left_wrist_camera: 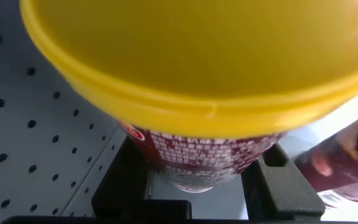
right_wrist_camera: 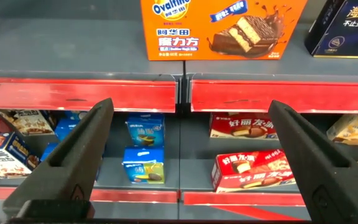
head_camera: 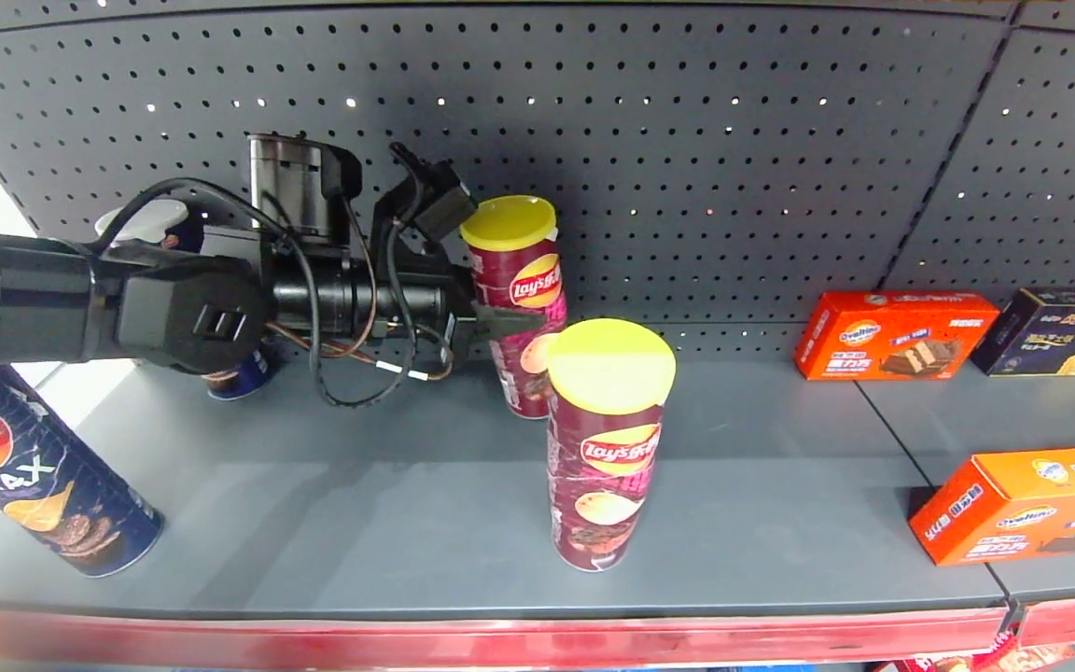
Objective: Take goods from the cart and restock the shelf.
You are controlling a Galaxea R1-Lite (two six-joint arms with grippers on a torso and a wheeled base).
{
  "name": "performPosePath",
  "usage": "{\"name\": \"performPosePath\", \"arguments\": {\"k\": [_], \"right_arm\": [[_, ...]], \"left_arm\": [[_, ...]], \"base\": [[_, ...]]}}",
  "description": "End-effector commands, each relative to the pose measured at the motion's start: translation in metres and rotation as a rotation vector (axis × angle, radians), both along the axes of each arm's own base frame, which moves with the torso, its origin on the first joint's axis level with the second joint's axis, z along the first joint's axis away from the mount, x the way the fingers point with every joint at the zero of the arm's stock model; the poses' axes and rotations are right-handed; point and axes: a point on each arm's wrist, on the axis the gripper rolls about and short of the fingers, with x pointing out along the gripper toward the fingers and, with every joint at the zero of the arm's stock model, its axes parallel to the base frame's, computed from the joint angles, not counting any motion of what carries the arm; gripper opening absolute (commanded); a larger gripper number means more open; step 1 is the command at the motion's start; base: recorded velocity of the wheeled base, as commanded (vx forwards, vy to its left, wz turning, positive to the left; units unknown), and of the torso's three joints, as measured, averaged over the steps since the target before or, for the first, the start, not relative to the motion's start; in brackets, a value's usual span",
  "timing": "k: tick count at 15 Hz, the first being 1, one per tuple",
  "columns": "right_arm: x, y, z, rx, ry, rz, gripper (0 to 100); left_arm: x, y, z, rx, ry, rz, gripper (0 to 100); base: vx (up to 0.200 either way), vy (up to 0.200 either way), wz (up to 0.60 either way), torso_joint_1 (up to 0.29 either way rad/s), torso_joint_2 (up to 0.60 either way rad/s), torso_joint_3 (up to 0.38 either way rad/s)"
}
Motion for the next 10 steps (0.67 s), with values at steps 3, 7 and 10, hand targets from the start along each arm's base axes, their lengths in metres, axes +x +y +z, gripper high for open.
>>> {"name": "performPosePath", "arguments": {"k": [3, 7, 10], "right_arm": [[0.000, 0.000, 0.000, -0.001, 0.000, 0.001, 100], [0.000, 0.000, 0.000, -0.001, 0.000, 0.001, 100], [0.000, 0.000, 0.000, -0.001, 0.000, 0.001, 100]], "left_arm": [[0.022, -0.003, 0.003, 0.002, -0.003, -0.001, 0], [0.029, -0.004, 0.008, 0.032, 0.002, -0.007, 0], [0.030, -0.007, 0.007, 0.035, 0.000, -0.013, 0]], "base": [[0.000, 0.000, 0.00, 0.000, 0.00, 0.000], [0.000, 0.000, 0.00, 0.000, 0.00, 0.000], [0.000, 0.000, 0.00, 0.000, 0.00, 0.000]]}}
